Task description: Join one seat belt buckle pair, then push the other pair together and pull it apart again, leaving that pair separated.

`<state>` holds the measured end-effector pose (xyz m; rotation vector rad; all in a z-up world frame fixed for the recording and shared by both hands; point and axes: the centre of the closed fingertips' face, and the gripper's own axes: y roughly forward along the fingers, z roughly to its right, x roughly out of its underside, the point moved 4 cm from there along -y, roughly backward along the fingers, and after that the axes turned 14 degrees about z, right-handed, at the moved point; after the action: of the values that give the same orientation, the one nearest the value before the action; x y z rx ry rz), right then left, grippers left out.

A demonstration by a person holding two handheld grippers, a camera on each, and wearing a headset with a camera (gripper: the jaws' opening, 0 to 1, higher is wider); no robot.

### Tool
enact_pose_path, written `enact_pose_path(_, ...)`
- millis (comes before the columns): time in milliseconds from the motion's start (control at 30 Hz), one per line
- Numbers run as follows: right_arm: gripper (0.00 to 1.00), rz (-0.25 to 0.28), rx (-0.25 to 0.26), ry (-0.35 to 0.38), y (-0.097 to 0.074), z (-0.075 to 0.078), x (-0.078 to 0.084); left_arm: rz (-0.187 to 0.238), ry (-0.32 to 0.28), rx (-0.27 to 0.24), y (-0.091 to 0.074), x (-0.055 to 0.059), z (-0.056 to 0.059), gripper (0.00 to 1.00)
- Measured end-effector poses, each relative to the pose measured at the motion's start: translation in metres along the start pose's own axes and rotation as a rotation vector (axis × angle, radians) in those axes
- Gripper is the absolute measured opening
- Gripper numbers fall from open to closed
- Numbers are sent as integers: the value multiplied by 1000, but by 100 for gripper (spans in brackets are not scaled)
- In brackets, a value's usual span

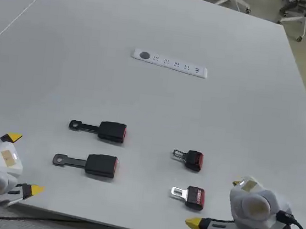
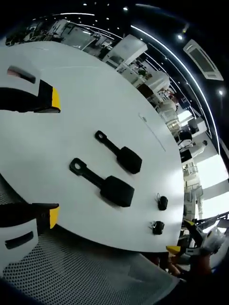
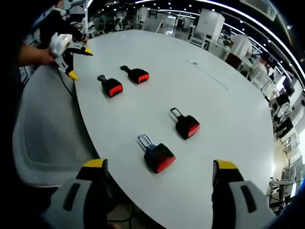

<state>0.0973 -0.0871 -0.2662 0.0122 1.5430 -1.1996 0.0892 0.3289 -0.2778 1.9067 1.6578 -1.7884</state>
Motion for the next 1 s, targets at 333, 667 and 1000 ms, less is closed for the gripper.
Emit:
enact_pose_path(333, 91, -7, -4, -2, -1, -1, 1, -5, 4, 9, 4, 7, -1, 77)
enact_pose_path(667, 89, -6, -8, -7, 1, -2, 0, -4, 6, 8, 1, 1, 1, 77)
enact_pose_path(1000, 89, -21, -16, -7, 4, -4, 3, -8, -3, 9, 1, 2, 0, 76)
